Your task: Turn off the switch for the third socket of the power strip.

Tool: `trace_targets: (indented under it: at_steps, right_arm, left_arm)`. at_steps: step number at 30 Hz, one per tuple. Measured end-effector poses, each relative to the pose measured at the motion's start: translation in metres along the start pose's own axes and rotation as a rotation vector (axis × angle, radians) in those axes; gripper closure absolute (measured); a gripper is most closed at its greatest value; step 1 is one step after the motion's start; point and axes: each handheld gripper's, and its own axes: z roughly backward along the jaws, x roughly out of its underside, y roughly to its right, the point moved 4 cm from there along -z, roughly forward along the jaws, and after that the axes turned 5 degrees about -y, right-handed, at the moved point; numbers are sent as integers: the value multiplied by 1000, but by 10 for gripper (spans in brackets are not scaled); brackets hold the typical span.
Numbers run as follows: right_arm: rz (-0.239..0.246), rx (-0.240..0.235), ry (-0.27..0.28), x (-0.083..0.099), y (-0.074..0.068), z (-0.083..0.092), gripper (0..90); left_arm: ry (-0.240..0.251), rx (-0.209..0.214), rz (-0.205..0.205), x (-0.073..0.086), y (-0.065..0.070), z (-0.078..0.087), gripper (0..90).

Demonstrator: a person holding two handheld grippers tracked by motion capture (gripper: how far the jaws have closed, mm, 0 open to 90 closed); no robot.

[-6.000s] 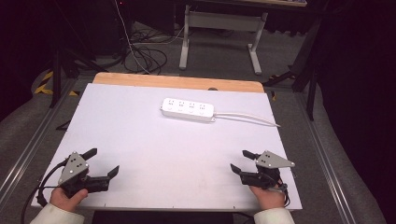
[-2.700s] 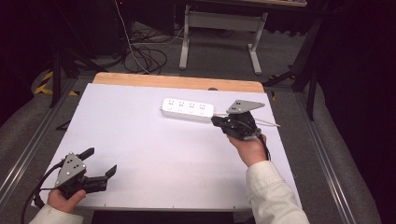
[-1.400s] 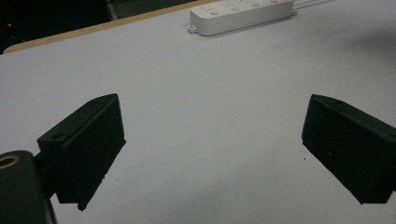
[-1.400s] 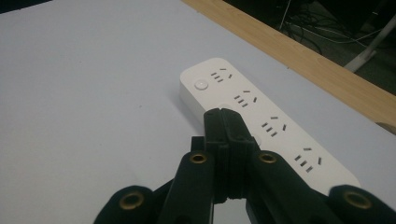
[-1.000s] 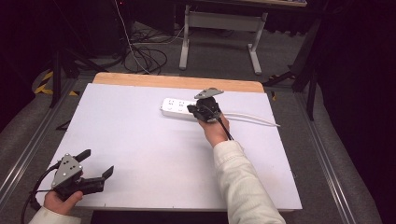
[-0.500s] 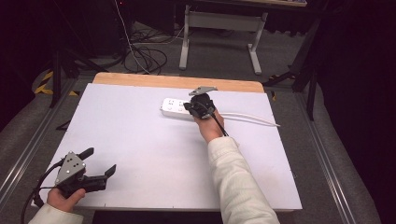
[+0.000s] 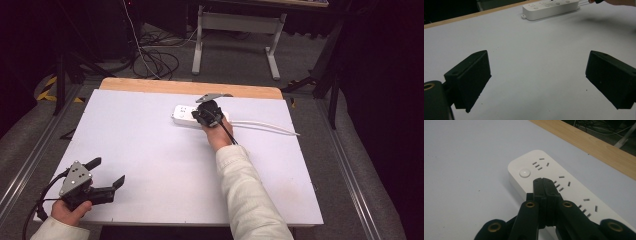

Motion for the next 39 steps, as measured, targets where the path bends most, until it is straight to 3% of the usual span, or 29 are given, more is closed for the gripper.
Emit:
trace_targets:
  at_steps: [17, 39]
  right_arm:
    - [-15, 31, -10, 2, 3, -18, 900]
    - [-13, 48, -9, 5, 2, -22, 900]
  left_arm:
    - [2, 1, -4, 0, 0, 0, 65]
    - [-2, 6, 2, 0, 1, 0, 64]
